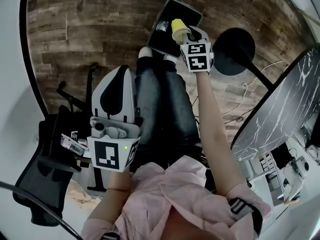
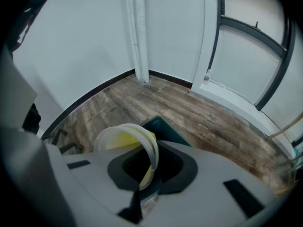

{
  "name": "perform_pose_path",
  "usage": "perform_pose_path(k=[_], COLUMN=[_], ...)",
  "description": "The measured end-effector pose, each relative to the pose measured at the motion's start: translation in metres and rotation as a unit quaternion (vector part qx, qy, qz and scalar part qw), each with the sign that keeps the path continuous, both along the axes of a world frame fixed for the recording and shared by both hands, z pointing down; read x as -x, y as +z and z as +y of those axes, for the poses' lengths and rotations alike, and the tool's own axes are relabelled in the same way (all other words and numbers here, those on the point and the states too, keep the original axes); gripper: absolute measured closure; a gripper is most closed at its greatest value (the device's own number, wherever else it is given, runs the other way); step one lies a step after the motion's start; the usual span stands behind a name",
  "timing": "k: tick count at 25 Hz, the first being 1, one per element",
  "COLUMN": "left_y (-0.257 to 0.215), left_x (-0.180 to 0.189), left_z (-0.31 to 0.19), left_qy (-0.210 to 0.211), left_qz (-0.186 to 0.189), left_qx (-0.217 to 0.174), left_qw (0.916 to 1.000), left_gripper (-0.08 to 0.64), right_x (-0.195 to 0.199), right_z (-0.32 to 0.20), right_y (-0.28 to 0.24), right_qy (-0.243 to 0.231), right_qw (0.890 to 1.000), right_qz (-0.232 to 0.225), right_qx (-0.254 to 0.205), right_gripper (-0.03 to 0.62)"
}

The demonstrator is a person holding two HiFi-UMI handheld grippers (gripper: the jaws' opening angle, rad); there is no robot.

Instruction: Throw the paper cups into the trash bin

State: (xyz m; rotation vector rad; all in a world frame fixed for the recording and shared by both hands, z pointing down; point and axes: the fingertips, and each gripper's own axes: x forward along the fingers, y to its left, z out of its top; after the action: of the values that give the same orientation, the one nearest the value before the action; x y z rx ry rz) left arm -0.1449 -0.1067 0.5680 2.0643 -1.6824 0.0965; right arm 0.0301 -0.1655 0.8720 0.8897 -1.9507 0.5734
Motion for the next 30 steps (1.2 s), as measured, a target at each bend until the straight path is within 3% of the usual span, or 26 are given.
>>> perform_pose_path(k=[6,13,20,23,30], left_y=[0.028,0.049,0.054,0.060,0.084], left_x=[0.013,0.024,0.025,0.025,0.024], left_z=[0.003,0.005,0.004,0.006,0.009], left_qy=[-0.013,-0.037,-0.048,-0.054,-0.066], left_qz=[-0.002,-0.005,-0.040,-0.041,-0.036], left_qx=[0.003,0.000,-0.008,-0.011,-0.010], left_qw=[0.9999,0.9993,0.9980,0.9977,0.9972], left_gripper=[0.545,0.545,0.545,0.545,0.545], right_x=[0.005,0.018,0.022,0.030,0.049], right_z=[0.001,0.004,0.002,0.002,0.001], right_y=[0.051,0.096,0.132,0.147,0.178], right_qy=[-0.056,-0.141,-0.172,-0.214,-0.324], right_qw=[0.998,0.986,0.979,0.970,0.936], right_qz=[0.040,0.081,0.096,0.109,0.140], right_qx=[0.011,0.029,0.043,0.040,0.016], right_gripper=[0.552,0.552,0.552,0.552,0.552])
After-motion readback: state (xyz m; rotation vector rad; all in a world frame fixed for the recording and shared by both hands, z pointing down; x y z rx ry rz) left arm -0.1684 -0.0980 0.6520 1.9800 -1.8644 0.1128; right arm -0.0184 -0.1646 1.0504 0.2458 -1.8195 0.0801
